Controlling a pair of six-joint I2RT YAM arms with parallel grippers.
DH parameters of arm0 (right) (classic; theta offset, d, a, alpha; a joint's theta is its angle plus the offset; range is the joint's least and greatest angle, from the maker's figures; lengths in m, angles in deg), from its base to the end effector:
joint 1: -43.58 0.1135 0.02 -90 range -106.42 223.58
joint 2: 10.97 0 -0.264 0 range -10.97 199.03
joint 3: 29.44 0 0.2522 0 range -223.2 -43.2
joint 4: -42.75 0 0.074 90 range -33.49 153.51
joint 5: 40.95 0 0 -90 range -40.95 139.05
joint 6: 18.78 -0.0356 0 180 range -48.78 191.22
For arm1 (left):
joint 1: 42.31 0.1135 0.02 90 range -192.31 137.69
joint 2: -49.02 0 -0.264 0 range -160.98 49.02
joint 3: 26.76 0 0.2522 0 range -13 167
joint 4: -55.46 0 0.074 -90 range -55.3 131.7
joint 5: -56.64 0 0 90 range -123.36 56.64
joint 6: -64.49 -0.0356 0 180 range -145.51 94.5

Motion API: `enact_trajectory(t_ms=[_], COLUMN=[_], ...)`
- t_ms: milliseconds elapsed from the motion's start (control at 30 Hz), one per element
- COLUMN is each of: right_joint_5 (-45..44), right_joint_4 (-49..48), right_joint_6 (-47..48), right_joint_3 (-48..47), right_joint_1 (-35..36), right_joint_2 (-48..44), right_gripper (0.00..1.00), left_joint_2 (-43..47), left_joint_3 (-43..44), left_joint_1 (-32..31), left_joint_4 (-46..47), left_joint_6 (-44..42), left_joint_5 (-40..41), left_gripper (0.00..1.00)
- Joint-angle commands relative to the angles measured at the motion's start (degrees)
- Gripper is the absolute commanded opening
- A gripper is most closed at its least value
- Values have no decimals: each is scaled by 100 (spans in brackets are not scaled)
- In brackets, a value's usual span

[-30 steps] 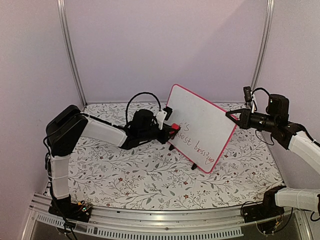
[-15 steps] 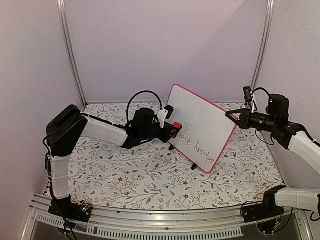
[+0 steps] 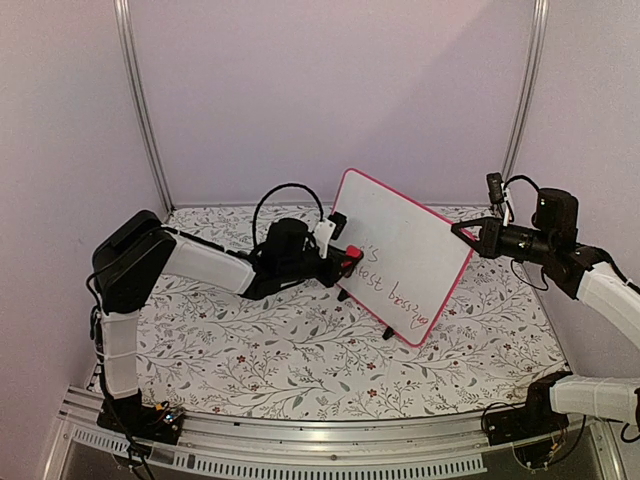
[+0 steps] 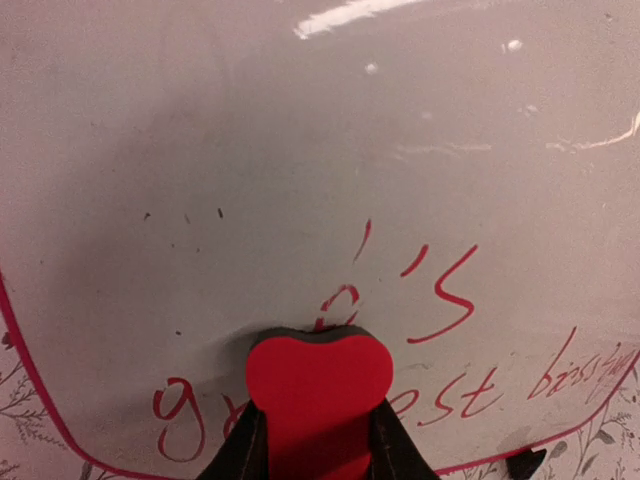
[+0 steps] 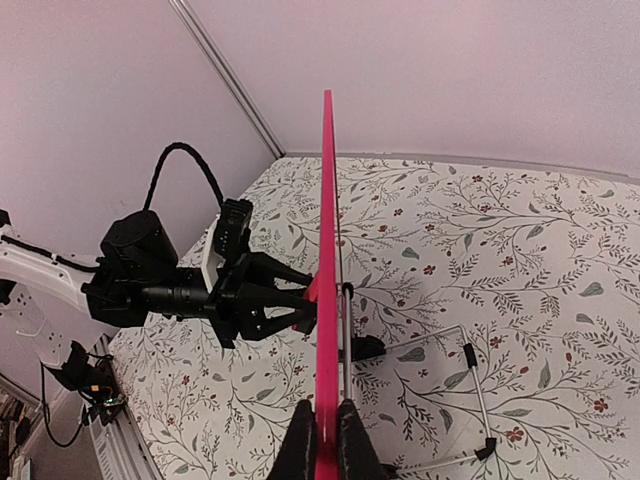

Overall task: Erase the whiteboard
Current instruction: Erase the center of the whiteboard.

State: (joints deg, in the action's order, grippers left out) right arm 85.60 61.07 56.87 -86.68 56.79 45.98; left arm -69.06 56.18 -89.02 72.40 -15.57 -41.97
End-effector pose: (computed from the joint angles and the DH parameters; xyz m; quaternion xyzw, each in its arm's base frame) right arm 0.2150 0.0722 0.3043 -0.1766 0.7702 0.3793 0.4814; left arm 0.3076 -0.3343 0.1672 0.2965 0.7526 -0.3310 0.4859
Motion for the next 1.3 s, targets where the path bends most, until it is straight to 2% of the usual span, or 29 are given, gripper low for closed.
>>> enact_trajectory(t_ms=[0, 533, 1000, 1267], right_joint_5=[385, 395, 408, 398], right_joint_4=[455, 470, 467, 467], right_joint_6=[45, 37, 46, 44], right_joint_3=[165, 160, 138, 146], right_joint_1=[136, 130, 126, 131], right_joint_2=[40, 62, 91, 80], right_gripper=[0, 0, 0, 0], left_joint_2=[-1, -139, -105, -101], left_joint_3=[-247, 762, -139, -98], left_joint_1=[-57, -36, -57, -53], left_joint_4=[81, -304, -100, -157], left_joint_6=[74, -156, -29, -44], left_joint_5=[-4, 330, 424, 491], left_gripper=[0, 0, 0, 0])
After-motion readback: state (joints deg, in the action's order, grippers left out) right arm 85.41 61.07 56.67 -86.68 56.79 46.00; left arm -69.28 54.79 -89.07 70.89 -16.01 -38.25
